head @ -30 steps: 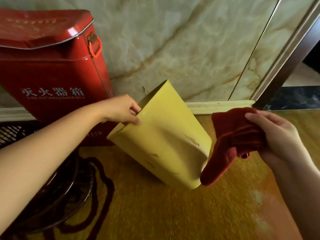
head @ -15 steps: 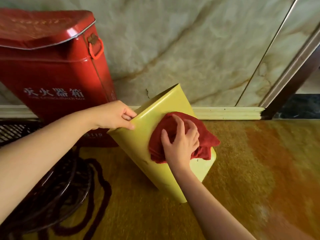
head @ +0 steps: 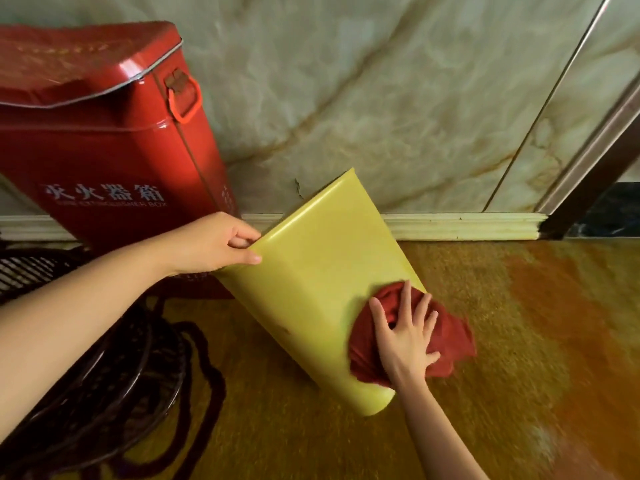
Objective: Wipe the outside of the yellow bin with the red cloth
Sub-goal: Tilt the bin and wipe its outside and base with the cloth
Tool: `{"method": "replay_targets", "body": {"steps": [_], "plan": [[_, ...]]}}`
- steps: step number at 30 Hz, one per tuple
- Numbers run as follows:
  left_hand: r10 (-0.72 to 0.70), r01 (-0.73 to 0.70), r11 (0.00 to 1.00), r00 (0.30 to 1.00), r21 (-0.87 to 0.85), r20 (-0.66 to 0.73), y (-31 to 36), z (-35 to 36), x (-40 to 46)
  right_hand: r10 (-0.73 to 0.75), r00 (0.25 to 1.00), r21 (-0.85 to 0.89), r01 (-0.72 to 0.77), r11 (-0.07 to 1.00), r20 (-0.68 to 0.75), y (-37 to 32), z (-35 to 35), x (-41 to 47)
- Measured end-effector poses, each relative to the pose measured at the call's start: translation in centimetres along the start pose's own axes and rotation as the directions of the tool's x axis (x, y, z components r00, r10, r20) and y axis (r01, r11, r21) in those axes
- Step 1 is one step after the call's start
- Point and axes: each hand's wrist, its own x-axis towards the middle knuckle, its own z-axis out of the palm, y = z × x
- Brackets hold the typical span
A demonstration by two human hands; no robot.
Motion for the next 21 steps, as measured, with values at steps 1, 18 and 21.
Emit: {"method": "replay_targets", "body": {"steps": [1,18,21], "plan": [[0.023,-0.023,1.000,1.000,-0.006,-0.005,0.3,0.2,0.3,0.082,0.997,0.049,-0.083,0.995,0.012,0.5,-0.4,0.5],[-0.032,0.036,0.997,0.998,0.063,-0.057,7.4,1.1,5.7,-0.322,0.942,0.138,0.307,0.942,0.098,-3.3,-3.6,1.7],[-0.057,0.061,0.996,0.996,0.061,-0.068,8.7,1.3,6.8,-0.614,0.789,0.030,0.614,0.788,-0.027,-6.5,-1.9,-0.5]]}}
